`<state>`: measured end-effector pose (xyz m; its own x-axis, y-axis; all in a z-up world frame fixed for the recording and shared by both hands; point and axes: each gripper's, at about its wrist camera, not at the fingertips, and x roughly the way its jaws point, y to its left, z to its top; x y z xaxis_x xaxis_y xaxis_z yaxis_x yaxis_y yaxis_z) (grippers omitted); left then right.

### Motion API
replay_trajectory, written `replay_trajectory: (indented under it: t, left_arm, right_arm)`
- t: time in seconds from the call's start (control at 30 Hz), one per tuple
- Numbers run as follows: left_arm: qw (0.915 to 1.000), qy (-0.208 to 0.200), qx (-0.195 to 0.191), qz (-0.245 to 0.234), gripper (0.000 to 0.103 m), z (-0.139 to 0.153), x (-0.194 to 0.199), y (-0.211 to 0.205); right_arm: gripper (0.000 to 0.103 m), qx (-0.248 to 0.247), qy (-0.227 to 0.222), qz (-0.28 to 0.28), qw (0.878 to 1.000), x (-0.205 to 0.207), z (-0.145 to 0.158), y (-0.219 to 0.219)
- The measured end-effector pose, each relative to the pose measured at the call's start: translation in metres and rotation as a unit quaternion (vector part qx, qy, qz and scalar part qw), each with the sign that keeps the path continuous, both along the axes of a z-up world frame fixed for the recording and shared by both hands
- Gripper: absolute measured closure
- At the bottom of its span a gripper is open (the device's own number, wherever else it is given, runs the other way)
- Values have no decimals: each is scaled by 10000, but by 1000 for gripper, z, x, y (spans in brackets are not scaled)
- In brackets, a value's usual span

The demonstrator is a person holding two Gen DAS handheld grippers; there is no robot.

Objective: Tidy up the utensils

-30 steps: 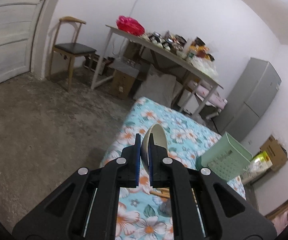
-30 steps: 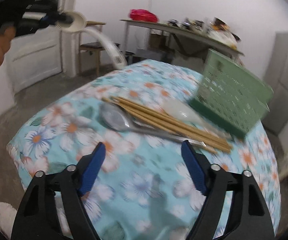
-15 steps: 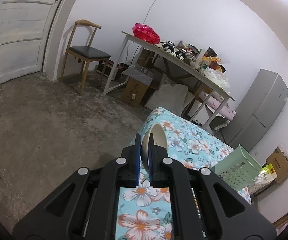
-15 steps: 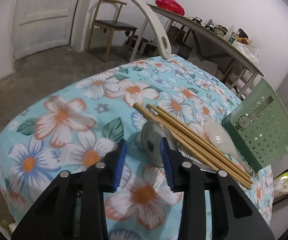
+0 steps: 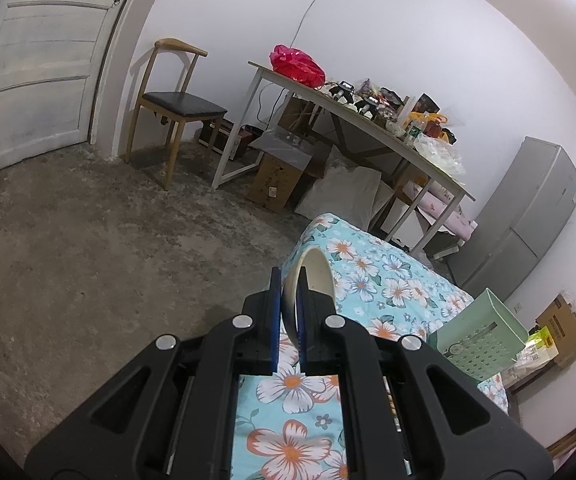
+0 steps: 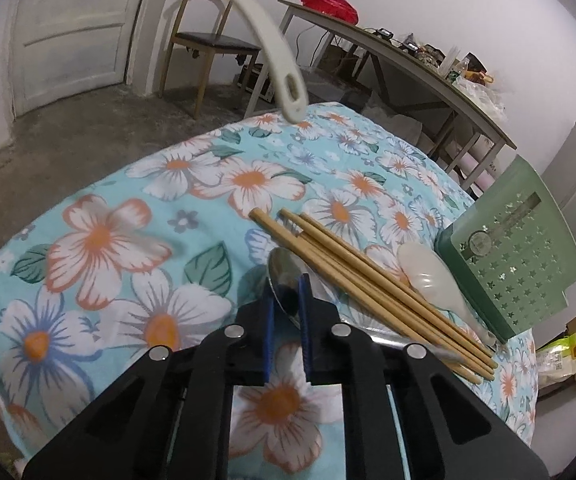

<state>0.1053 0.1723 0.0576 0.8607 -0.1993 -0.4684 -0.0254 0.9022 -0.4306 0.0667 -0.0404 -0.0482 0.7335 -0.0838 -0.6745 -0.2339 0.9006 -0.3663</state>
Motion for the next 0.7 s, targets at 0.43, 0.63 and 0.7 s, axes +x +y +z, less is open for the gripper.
replay_trajectory:
  t: [0.43, 0.63, 0.7]
  left_arm:
    - [9989, -328, 205, -251, 98, 25, -1, -25]
    - [9963, -597, 316, -535, 98, 47, 7, -55]
    - [9944, -744, 334, -670, 98, 56, 10, -69]
  right_arm:
    - [97, 1879, -218, 23, 9820, -40, 74, -75]
    - [99, 2616, -509, -152, 9637, -52, 103, -120]
    - [99, 2738, -613, -223, 9596, -56, 108, -131]
